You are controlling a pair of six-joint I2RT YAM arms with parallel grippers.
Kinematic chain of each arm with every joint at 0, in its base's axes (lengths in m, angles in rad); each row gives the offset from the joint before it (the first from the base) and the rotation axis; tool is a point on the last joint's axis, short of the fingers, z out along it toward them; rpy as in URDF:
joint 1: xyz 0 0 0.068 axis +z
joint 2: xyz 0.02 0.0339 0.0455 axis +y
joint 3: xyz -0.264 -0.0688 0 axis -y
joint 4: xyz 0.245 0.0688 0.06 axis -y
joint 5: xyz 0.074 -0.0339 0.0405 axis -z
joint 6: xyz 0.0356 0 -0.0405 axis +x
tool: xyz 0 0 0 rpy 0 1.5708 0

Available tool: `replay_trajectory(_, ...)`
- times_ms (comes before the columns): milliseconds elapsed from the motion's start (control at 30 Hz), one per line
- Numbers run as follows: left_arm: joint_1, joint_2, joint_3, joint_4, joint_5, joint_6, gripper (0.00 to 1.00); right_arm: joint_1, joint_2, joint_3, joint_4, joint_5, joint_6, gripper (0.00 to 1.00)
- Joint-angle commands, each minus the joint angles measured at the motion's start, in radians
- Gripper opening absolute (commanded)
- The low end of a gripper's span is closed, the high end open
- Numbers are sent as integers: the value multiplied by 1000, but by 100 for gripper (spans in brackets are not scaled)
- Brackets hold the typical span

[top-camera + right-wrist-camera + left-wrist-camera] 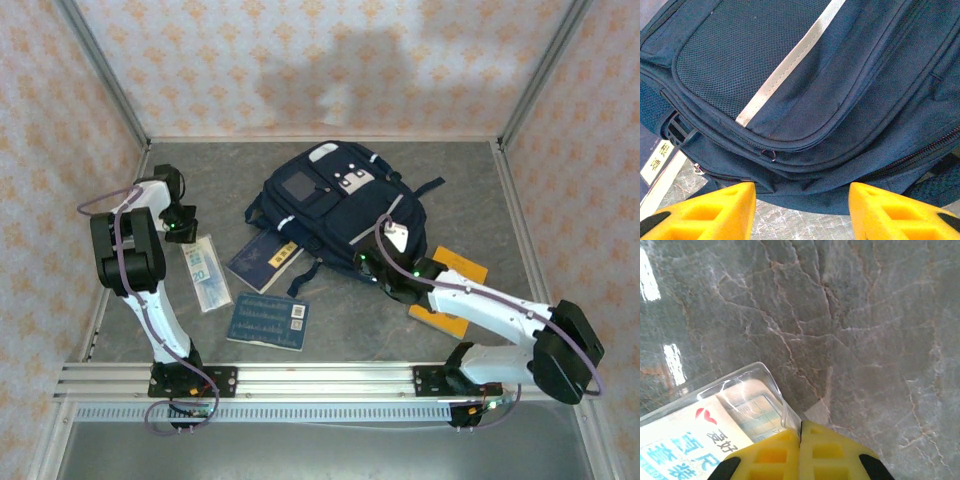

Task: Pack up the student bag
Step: Pick up the loose stationery from the middle-left of the table, then place the loose stationery at the bottom-center of the table.

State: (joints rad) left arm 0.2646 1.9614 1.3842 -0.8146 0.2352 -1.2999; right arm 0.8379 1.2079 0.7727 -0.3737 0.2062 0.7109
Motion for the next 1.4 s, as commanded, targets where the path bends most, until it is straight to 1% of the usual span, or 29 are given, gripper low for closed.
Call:
replay_trajectory(0, 4, -73, 28, -28, 22, 11, 0, 7, -4, 43, -9, 31, 0, 52)
replay_trajectory(133, -9, -148, 40, -52, 19, 16, 0, 7, -19, 61, -14, 21, -37, 54)
replay_trajectory(233, -35, -208, 48, -73, 19, 26, 0, 7, -67, 69, 4, -13, -84, 58)
replay_trajectory(467, -111, -364, 4, -101, 37, 45, 0, 7, -97, 100, 46, -162, -161, 65)
replay_trajectory(667, -187, -524, -93, -93, 77, 62, 0, 7, -104, 89, 115, -308, -158, 68)
replay_trajectory(733, -217, -572, -120, -88, 86, 67, 0, 7, -104, 85, 132, -331, -149, 69)
replay_trajectory(800, -258, -610, -141, -87, 89, 78, 0, 7, -103, 78, 145, -338, -136, 70)
replay_trajectory(900, -337, -632, -177, -48, 136, 104, 0, 7, -105, 52, 189, -355, -84, 72)
replay_trajectory(967, -406, -622, -178, -55, 156, 156, 0, 7, -102, 16, 267, -390, -26, 73)
replay_trajectory(1067, -506, -609, -196, -59, 183, 223, 0, 7, -96, -44, 371, -396, 52, 74)
replay_trajectory(1200, -630, -639, -277, 17, 190, 239, 0, 7, -73, -100, 472, -413, 108, 76)
replay_trajectory(1233, -664, -645, -300, 48, 200, 238, 0, 7, -65, -114, 496, -420, 118, 78)
replay_trajectory(1367, -784, -650, -322, 103, 205, 271, 0, 7, -8, -184, 631, -451, 162, 79)
